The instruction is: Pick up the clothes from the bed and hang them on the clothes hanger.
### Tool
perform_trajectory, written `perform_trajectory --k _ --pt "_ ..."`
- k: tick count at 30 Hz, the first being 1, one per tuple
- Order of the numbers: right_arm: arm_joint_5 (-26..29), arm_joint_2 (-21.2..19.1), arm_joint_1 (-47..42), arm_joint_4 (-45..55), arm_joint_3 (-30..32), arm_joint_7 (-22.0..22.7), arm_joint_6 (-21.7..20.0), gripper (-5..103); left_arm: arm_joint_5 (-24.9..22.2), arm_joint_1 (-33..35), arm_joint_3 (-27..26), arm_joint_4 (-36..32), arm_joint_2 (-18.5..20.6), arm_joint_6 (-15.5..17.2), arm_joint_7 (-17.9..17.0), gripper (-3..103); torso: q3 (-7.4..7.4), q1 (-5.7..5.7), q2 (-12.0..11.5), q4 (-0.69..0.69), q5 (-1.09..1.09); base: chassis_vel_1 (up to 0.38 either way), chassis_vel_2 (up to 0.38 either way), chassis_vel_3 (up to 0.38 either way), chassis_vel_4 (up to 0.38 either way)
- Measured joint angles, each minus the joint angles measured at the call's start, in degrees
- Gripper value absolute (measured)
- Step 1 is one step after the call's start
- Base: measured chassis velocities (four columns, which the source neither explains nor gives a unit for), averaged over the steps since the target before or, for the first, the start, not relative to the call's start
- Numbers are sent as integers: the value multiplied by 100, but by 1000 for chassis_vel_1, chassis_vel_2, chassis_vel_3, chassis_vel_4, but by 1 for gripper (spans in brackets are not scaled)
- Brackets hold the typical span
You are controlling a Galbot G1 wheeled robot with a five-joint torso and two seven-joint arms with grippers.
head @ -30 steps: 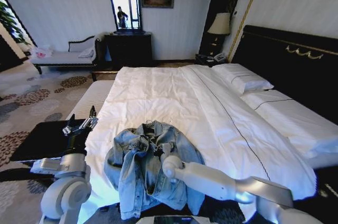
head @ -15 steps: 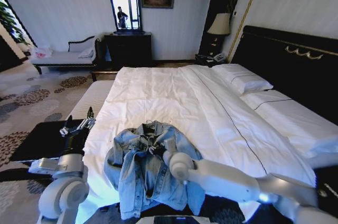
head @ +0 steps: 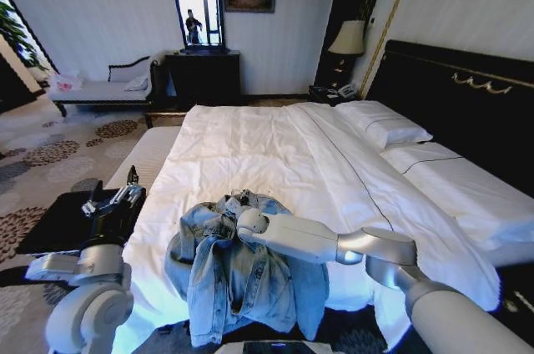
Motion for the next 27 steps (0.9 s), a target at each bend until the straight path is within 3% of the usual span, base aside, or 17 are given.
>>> perform_trajectory --k 2,8,18,27 --pt "105 -4 112 -56 -101 -44 -254 100 -25 0 -34 0 1 -4 -3 100 0 1 0 0 0 0 0 0 0" --pt "274 31 241 -225 -258 -269 -312 100 -36 -10 -39 -6 -2 -6 -8 100 -1 -1 0 1 0 0 0 0 0" --pt "195 220 155 -424 -496 -343 -270 100 -25 6 -50 3 -14 -28 -15 100 -1 -1 0 2 0 0 0 0 0" --pt "-192 657 160 -1587 -791 -482 1 100 16 -9 13 55 -102 -57 -17 100 0 0 1 2 1 0 0 0 0"
